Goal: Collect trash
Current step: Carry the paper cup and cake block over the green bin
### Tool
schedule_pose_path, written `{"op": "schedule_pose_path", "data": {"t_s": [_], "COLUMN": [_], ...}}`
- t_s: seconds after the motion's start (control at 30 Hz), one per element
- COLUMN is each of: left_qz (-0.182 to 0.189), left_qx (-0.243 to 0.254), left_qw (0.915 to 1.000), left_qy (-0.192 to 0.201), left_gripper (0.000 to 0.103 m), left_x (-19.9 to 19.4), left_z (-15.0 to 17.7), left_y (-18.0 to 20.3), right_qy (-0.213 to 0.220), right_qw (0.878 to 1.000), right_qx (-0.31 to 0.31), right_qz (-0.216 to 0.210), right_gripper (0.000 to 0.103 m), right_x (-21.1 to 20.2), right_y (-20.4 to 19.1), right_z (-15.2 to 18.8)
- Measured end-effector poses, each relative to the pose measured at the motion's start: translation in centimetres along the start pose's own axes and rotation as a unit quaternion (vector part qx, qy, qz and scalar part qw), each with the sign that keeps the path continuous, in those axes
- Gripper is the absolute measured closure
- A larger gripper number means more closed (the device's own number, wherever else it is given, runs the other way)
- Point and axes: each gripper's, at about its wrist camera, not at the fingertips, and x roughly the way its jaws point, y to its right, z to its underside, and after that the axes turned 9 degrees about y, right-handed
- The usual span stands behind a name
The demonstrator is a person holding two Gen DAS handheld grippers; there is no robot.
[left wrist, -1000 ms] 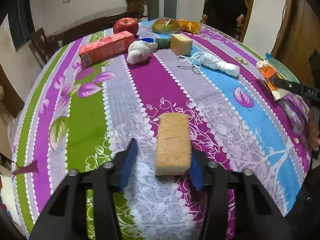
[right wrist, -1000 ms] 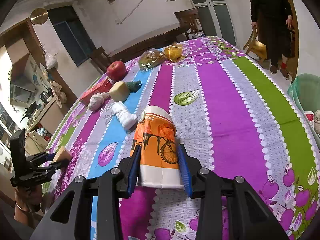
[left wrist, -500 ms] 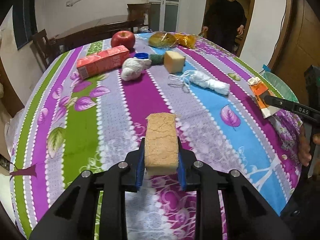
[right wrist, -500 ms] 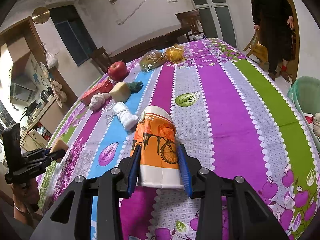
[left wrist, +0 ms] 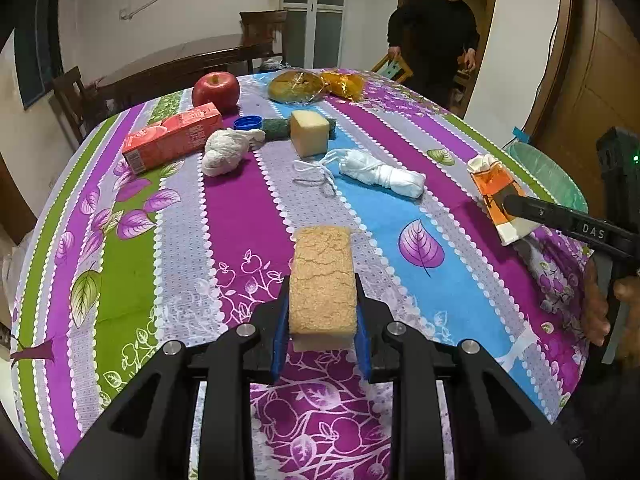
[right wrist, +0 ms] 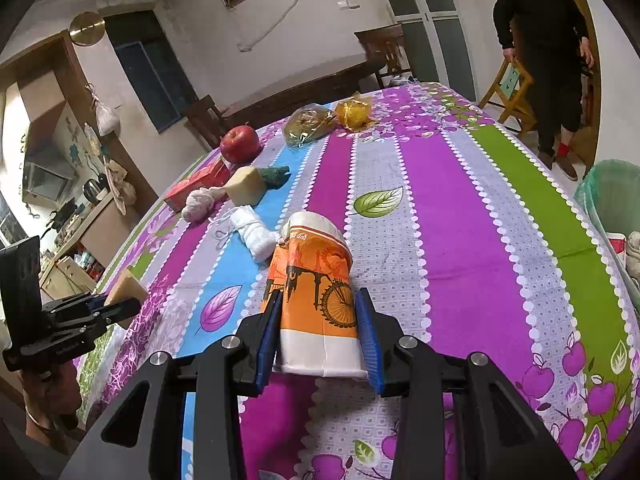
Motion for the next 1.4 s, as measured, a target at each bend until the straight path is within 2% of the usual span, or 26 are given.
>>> {"op": "schedule_pose_path", "data": {"t_s": [0.33, 0.57, 0.73, 1.1, 1.4], "left_qz": [0.017, -0.006, -0.003, 0.015, 0.041], "left_qx": [0.003, 0.007, 0.005, 0.033, 0.071], "left_qw": [0.9998, 0.9998, 0.9999, 0.9993, 0.9963], "left_qy": [0.005, 0.017, 0.016, 0.013, 0.027], "left_gripper": [0.078, 0.078, 0.078, 0.078, 0.078], "left_x": [0.4, 1.5, 2.2, 2.7, 3.5], "left_z": [-1.2, -3.6, -4.2, -5.3, -8.1], "left_y": [2.0, 3.4, 4.3, 7.6, 13.0], "right_qy": [-0.001, -0.013, -0.010, 0.006, 0.026], "right_qw": [1.000, 1.000, 1.000, 0.999, 0.998], "right_qx": [0.001, 0.013, 0.002, -0.010, -0.002], "right_qz": [-0.008, -0.005, 0.015, 0.032, 0.053], "right_gripper": [0.065, 0.065, 0.065, 0.065, 0.065], "right_x": [-0.2, -0.9, -2.5, -6.9, -11.2], "right_y": [0.1, 0.9, 1.4, 2.6, 5.4], "right_z": [-0.1, -0.4, -0.7, -1.8, -3.3]}}
